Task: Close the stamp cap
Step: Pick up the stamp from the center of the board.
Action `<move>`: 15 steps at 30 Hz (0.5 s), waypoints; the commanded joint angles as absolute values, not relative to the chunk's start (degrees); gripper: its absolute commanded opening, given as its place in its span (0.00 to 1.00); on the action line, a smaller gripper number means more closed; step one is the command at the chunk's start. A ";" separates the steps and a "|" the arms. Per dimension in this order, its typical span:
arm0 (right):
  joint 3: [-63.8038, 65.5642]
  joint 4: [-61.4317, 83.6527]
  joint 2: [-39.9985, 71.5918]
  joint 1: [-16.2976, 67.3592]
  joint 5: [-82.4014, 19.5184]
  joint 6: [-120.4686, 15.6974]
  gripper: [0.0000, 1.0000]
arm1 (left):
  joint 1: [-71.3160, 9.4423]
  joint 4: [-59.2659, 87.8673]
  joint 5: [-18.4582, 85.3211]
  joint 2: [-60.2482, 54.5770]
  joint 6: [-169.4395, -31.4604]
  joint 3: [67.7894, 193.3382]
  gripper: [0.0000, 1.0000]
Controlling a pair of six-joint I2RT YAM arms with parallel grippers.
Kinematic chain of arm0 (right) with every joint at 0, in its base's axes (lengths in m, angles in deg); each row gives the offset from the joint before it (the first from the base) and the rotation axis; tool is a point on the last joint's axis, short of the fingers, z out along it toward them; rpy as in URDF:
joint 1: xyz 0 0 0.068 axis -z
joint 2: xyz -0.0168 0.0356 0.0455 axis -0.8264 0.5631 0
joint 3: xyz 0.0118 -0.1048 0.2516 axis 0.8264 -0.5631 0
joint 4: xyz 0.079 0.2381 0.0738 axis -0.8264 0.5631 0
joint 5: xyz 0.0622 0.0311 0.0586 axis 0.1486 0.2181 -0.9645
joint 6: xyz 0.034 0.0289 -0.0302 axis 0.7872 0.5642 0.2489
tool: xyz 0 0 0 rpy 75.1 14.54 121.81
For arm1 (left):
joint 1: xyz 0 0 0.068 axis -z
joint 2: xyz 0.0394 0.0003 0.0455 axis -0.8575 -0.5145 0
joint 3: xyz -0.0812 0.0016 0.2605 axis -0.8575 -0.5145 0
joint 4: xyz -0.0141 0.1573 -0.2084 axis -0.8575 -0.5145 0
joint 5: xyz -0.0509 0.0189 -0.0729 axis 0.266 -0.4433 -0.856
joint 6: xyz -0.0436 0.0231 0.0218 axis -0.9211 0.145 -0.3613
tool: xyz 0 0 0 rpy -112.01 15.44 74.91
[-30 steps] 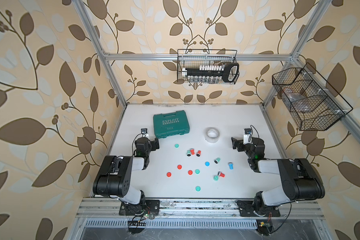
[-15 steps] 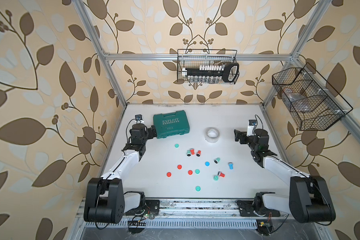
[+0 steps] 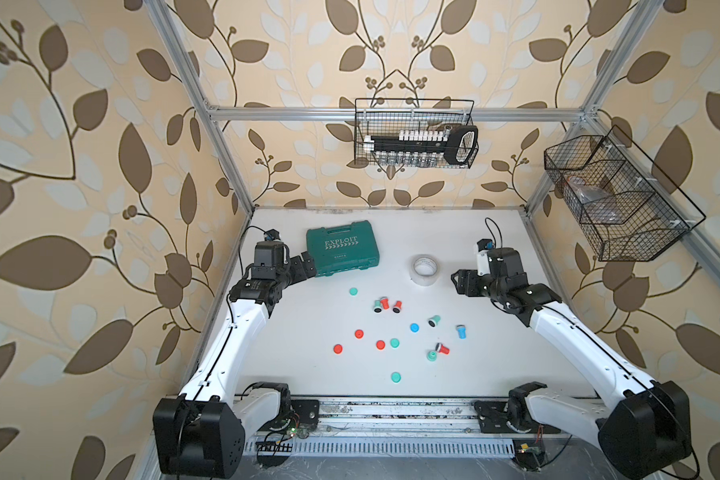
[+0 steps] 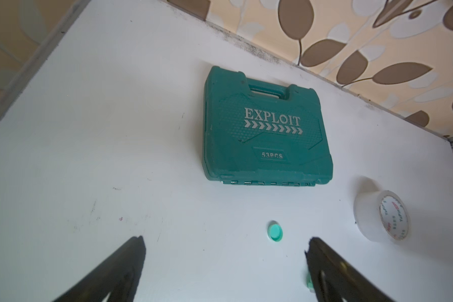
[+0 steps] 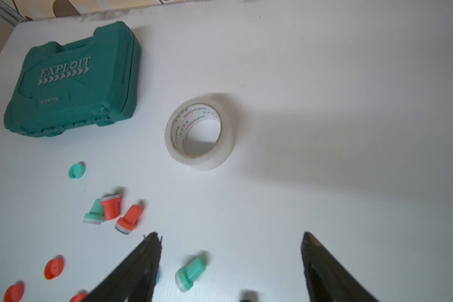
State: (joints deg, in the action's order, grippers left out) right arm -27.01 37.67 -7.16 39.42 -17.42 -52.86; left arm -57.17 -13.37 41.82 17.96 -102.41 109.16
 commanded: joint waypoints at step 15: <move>-33.58 61.79 -16.71 29.75 -11.31 -34.62 0.70 | -54.82 -26.12 44.74 16.45 -108.52 114.37 0.99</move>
State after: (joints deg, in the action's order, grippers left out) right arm -31.60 58.93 -16.32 30.19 -12.79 -39.05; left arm -54.87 -23.42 41.67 17.00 -107.35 110.82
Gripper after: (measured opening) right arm 0.699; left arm 0.989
